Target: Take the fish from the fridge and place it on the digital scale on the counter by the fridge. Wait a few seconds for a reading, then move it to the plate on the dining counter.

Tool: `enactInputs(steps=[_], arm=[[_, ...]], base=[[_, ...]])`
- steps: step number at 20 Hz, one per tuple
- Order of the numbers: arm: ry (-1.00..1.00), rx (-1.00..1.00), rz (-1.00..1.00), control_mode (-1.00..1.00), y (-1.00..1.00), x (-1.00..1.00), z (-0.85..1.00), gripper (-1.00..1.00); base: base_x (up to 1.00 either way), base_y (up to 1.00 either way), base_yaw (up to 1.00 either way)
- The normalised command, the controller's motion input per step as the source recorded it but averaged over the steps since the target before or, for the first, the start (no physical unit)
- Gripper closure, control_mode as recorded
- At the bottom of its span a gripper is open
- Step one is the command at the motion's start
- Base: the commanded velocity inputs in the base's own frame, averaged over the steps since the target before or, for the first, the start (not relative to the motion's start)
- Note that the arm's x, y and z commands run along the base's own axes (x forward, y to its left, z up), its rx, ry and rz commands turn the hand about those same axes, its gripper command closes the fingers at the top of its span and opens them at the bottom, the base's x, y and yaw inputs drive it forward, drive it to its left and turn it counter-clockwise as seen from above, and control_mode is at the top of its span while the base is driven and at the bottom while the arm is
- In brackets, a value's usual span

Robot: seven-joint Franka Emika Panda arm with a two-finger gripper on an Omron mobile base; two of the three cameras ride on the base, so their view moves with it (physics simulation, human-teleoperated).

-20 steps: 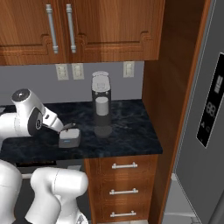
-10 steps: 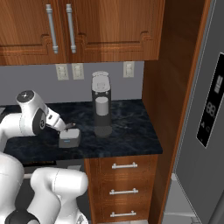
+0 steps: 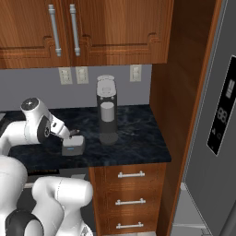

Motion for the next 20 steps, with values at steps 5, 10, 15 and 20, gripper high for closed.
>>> enactInputs(steps=[5,10,15,20], arm=[[0.00,0.00,0.00,-1.00,0.06,0.21,-0.20,-1.00],[0.00,0.00,0.00,-1.00,0.04,0.17,-0.20,-1.00],[0.00,0.00,0.00,-1.00,0.03,0.19,-0.18,-1.00],[0.01,0.00,0.00,-1.00,0.00,0.25,-0.13,-1.00]], base=[[0.00,0.00,0.00],[0.00,0.00,0.00],[0.00,0.00,0.00],[0.00,0.00,0.00]])
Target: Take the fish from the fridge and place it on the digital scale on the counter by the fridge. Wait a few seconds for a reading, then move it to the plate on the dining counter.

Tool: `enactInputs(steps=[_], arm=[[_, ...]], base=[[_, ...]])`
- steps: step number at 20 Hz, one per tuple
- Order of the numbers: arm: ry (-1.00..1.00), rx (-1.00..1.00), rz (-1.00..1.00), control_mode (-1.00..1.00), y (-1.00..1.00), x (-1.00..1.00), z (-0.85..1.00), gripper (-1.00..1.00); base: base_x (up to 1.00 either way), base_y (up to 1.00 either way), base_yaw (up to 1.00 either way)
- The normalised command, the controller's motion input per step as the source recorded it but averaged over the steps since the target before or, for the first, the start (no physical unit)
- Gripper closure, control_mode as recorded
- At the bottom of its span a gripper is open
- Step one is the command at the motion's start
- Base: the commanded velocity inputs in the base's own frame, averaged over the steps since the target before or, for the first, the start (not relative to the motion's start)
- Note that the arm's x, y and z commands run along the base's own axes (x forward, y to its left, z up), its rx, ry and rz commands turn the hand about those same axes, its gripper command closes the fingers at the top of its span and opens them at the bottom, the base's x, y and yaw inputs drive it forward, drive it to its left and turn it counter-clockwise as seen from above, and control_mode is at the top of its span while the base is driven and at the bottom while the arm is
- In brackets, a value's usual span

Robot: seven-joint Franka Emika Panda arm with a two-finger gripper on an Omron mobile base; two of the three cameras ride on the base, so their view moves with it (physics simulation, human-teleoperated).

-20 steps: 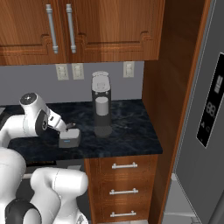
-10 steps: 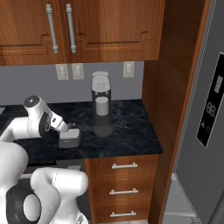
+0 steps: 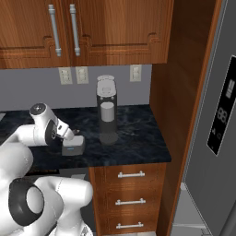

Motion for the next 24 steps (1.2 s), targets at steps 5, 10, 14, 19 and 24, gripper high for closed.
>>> enactInputs(steps=[5,10,14,19,24], arm=[[0.01,0.00,0.00,-1.00,0.01,0.23,-0.13,-1.00],[0.02,0.00,0.00,-1.00,0.07,0.21,-0.15,-1.00],[0.03,0.00,0.00,-1.00,0.12,0.23,-0.16,-1.00],[0.02,0.00,0.00,-1.00,0.12,0.20,-0.16,-1.00],[0.02,-0.01,0.00,-1.00,0.06,0.14,-0.17,-1.00]], base=[[0.00,0.00,0.00],[0.00,0.00,0.00],[0.00,0.00,0.00],[0.00,0.00,0.00],[0.00,0.00,0.00]])
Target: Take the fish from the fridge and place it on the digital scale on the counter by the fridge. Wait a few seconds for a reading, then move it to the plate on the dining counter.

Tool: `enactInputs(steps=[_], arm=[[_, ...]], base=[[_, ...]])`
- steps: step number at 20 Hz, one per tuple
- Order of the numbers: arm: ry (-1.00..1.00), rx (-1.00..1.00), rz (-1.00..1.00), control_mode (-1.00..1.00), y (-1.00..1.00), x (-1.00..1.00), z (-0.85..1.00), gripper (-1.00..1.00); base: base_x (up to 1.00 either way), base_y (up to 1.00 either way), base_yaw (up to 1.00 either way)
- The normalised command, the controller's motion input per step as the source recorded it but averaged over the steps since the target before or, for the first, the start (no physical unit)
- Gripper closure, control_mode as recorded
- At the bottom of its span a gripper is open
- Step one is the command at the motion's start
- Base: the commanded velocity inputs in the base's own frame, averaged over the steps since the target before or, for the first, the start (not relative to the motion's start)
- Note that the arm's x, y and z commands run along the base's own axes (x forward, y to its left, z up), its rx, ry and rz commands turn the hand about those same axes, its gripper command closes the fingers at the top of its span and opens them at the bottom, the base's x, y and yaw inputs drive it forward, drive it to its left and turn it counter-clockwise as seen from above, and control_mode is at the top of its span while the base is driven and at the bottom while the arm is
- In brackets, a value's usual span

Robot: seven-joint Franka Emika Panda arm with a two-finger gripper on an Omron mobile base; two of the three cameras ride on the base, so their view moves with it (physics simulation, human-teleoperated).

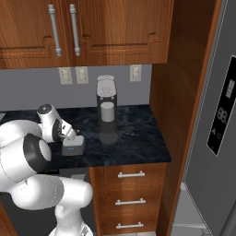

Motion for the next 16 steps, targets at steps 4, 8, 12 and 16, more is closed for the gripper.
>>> enactInputs(steps=[4,8,12,16], arm=[[0.01,-0.01,0.00,-1.00,0.00,0.10,-0.18,-1.00],[0.01,-0.01,0.00,-1.00,0.00,0.12,-0.23,-1.00],[0.02,-0.01,0.00,-1.00,0.00,0.16,-0.24,-1.00],[0.03,-0.02,-0.01,-1.00,0.02,0.17,-0.24,-1.00]], base=[[0.00,0.00,0.00],[0.00,0.00,0.00],[0.00,0.00,0.00],[0.00,0.00,0.00]])
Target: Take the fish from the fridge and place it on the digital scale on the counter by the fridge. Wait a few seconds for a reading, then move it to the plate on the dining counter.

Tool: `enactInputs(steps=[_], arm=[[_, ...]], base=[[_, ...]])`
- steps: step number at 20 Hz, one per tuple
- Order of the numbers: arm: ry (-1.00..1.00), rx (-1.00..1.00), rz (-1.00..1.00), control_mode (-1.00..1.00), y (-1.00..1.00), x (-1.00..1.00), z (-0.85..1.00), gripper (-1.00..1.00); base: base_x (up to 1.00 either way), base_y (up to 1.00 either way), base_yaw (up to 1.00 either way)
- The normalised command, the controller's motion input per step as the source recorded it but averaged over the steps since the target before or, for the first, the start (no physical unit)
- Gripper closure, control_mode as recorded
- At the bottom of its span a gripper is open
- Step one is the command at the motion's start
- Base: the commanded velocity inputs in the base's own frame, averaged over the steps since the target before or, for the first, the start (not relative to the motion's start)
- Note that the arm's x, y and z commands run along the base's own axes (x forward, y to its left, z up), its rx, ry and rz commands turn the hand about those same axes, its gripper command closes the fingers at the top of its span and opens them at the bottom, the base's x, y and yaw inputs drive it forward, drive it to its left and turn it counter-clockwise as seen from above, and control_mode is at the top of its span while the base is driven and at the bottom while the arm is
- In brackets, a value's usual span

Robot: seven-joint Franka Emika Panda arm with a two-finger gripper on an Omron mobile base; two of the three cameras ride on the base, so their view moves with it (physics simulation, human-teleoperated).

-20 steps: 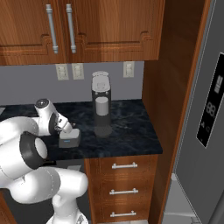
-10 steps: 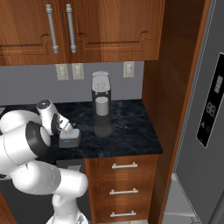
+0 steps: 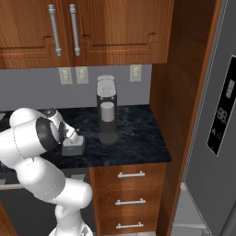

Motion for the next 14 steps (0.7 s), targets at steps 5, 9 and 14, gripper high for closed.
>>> enactInputs(steps=[5,9,14], arm=[[0.04,-0.03,-0.01,-1.00,0.08,0.19,-0.24,-1.00],[0.05,-0.03,-0.02,-1.00,0.14,0.10,-0.27,1.00],[0.01,-0.01,-0.03,-1.00,0.03,-0.05,-0.05,1.00]], base=[[0.00,0.00,0.00],[0.00,0.00,0.00],[0.00,0.00,0.00]])
